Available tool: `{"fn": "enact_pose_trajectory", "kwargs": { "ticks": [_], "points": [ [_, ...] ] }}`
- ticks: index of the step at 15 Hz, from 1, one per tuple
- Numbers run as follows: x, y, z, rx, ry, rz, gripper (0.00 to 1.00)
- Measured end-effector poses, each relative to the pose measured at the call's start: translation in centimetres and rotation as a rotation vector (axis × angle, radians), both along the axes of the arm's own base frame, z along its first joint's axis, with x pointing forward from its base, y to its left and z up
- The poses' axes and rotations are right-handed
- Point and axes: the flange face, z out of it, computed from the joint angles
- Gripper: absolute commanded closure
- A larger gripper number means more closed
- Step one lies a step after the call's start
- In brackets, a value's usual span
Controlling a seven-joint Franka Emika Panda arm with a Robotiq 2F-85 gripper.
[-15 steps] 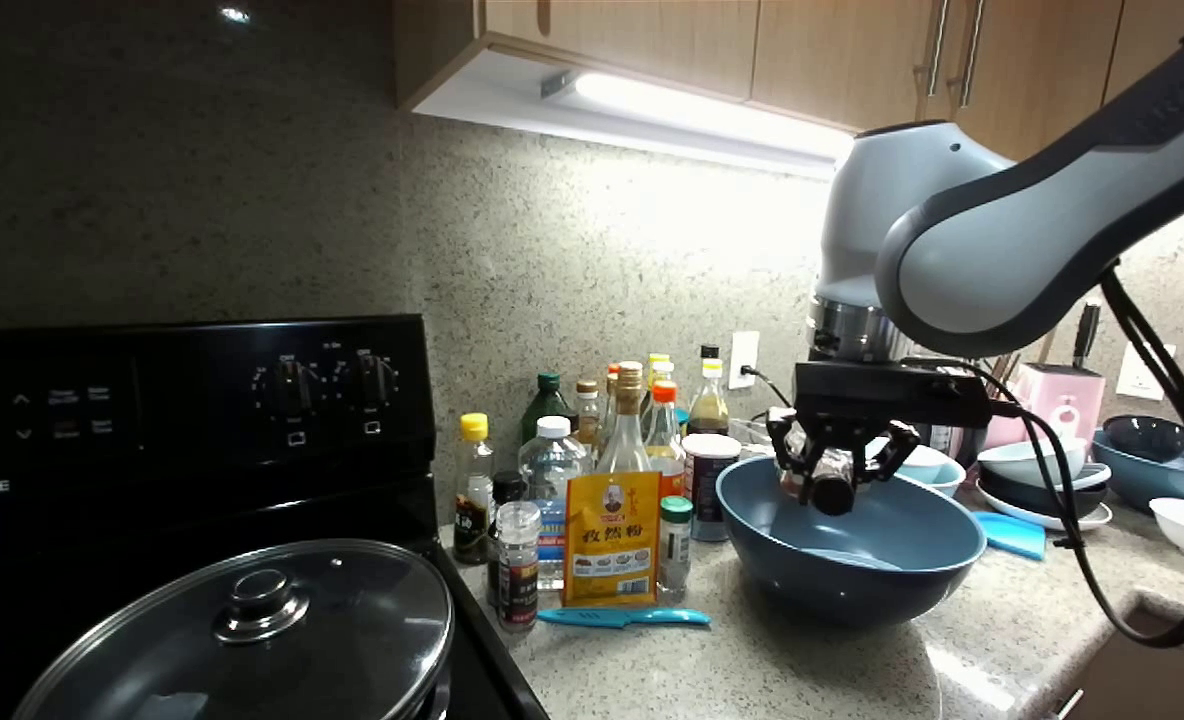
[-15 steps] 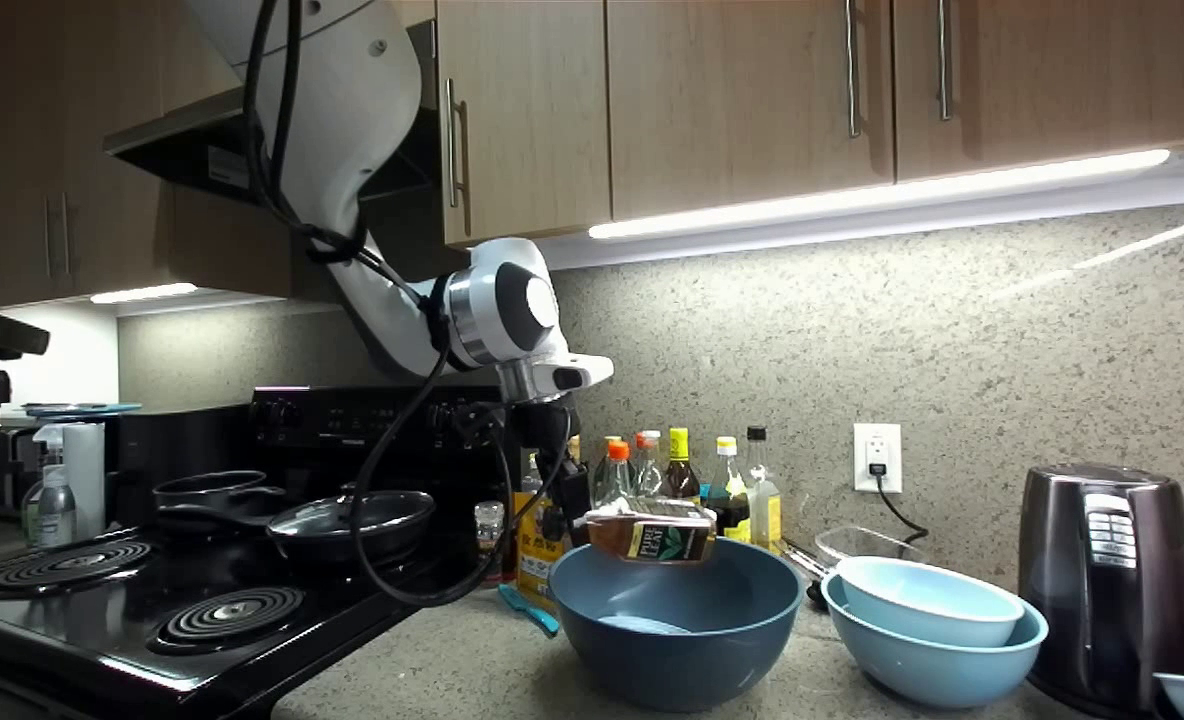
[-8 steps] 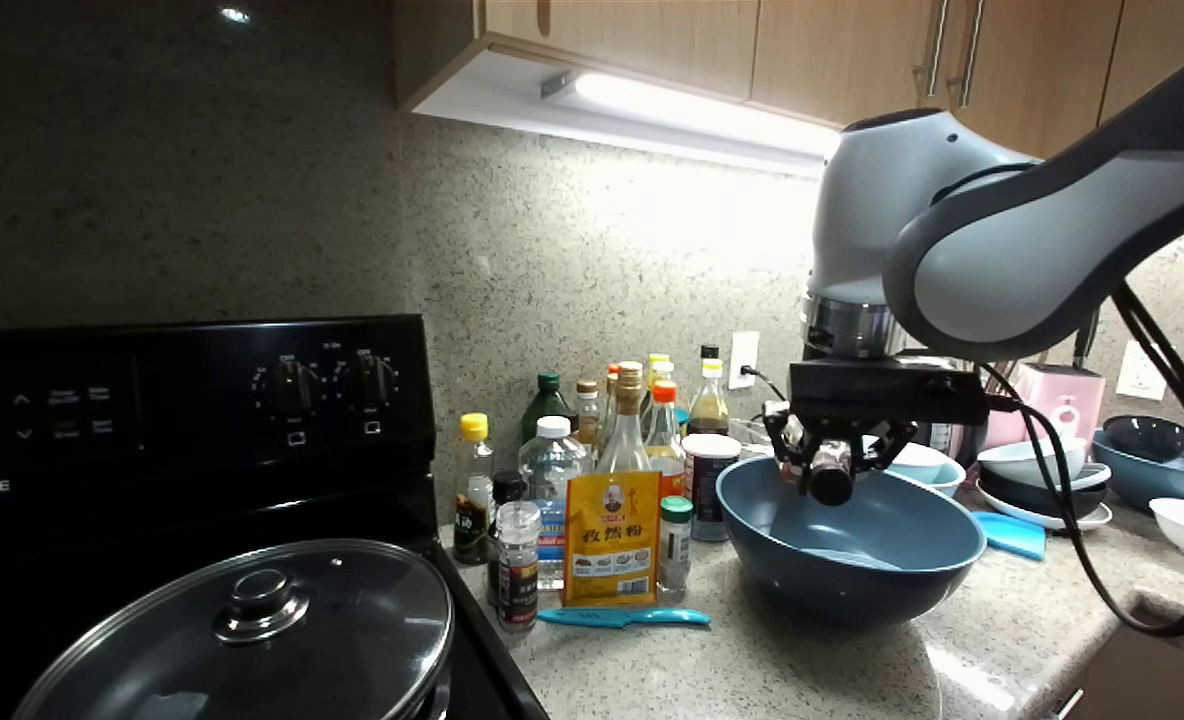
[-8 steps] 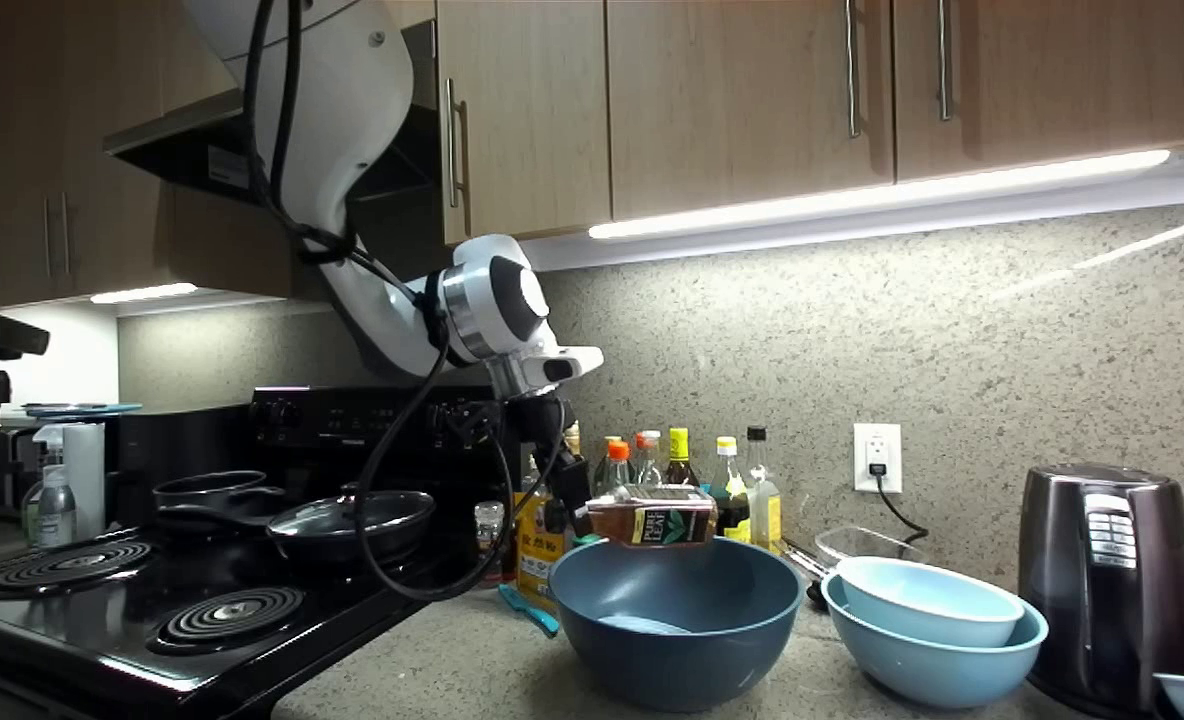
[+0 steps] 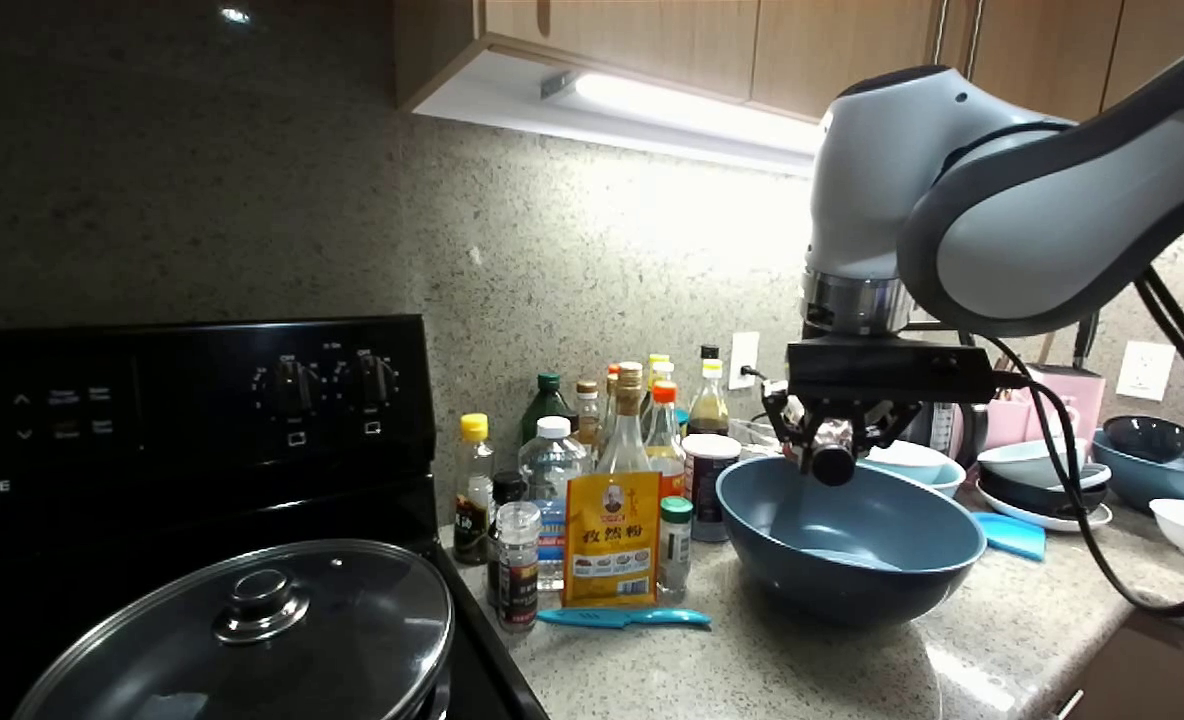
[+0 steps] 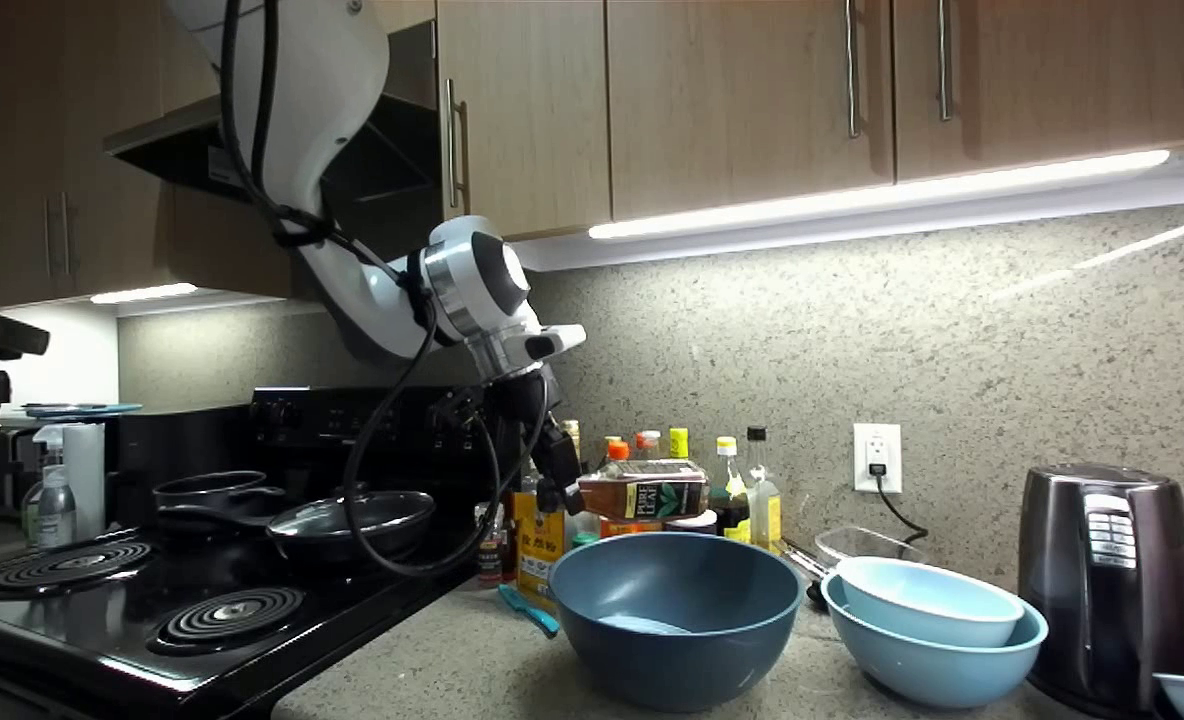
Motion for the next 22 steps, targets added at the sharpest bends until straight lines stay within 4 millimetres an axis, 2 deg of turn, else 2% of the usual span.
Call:
{"fn": "enact_pose_trajectory", "kwargs": {
  "ticks": [7, 8, 12, 16, 17, 22],
  "points": [
    [-1.2, 5.4, -1.0, -0.023, 0.052, 0.156, 0.85],
    [-1.4, 6.1, -1.2, -0.025, 0.058, 0.176, 0.6],
    [-1.4, 6.1, -2.2, -0.025, 0.079, 0.177, 0.6],
    [-1.3, 6.1, -2.4, -0.024, 0.083, 0.176, 0.6],
    [-1.3, 6.1, -2.5, -0.024, 0.083, 0.176, 0.85],
    [-1.4, 6.3, -3.6, -0.025, 0.105, 0.181, 0.85]
  ]
}}
